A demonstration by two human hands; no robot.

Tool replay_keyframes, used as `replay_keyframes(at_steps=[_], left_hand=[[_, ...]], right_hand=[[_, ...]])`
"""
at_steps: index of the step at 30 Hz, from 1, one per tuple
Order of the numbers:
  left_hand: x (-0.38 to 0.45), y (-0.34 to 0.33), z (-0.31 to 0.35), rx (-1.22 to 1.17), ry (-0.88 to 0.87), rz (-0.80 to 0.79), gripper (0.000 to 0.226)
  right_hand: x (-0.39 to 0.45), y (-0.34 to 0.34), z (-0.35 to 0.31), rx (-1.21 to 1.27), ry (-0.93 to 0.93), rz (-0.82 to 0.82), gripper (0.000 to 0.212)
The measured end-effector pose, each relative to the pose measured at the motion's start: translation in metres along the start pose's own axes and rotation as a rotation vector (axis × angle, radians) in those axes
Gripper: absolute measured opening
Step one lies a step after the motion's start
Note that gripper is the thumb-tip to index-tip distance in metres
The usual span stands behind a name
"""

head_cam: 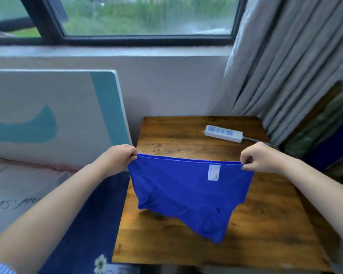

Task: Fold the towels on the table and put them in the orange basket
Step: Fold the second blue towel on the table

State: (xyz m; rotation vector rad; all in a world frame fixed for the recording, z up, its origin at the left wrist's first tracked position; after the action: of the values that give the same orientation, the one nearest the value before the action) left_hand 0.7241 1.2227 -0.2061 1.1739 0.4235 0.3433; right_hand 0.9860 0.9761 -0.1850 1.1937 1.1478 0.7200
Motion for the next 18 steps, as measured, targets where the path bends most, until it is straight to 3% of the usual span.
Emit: replay_keyframes(at_steps=[4, 6, 8, 10, 12, 14, 15, 17, 18], left_hand=[[-0.010, 0.024, 0.040, 0.436, -0.147, -0.162, 0.032], [-0.013, 0.033, 0.055, 0.574, -0.220, -0.142, 0.031], [-0.010, 0.047, 0.060, 0.563, -0.222, 0.016, 0.026], [-0.006, 0.063, 0.065, 0.418, -0.345, 0.269, 0.016], [-0.001, 0.078, 0.064, 0.375, -0.379, 0.516, 0.018], [-0.002, 0.081, 0.078, 0.340, -0.351, 0.557, 0.023], [-0.001, 0.078, 0.085, 0.359, -0.351, 0.513, 0.023], [0.006, 0.067, 0.095, 0.440, -0.224, 0.254, 0.023], [0.010, 0.063, 0.092, 0.368, -0.176, 0.227, 0.023]], right_hand=[[-0.042, 0.031, 0.003, -0.024, -0.072, 0.143, 0.021], [-0.058, 0.044, 0.006, -0.043, -0.101, 0.237, 0.015], [-0.066, 0.056, 0.010, -0.061, -0.154, 0.332, 0.004], [-0.077, 0.066, 0.012, -0.076, -0.231, 0.432, 0.005], [-0.083, 0.075, 0.014, -0.084, -0.309, 0.671, 0.008], [-0.089, 0.074, 0.012, -0.049, -0.384, 0.885, 0.010], [-0.088, 0.070, 0.011, -0.057, -0.399, 0.887, 0.011], [-0.082, 0.056, 0.010, -0.122, -0.363, 0.602, 0.012], [-0.084, 0.052, 0.009, -0.091, -0.361, 0.481, 0.011]])
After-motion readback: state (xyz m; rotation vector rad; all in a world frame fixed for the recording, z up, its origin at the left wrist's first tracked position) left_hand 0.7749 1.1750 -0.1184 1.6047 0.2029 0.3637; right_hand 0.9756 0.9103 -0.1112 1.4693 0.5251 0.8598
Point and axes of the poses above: each hand's wrist, its own x-axis towards the middle knuckle, its own y-axis out of the back of the hand, z = x × y, the point moved 2 cm from there along x, towards the middle knuckle, and after that the axes turned 12 degrees about -x, right-handed, at the moved point
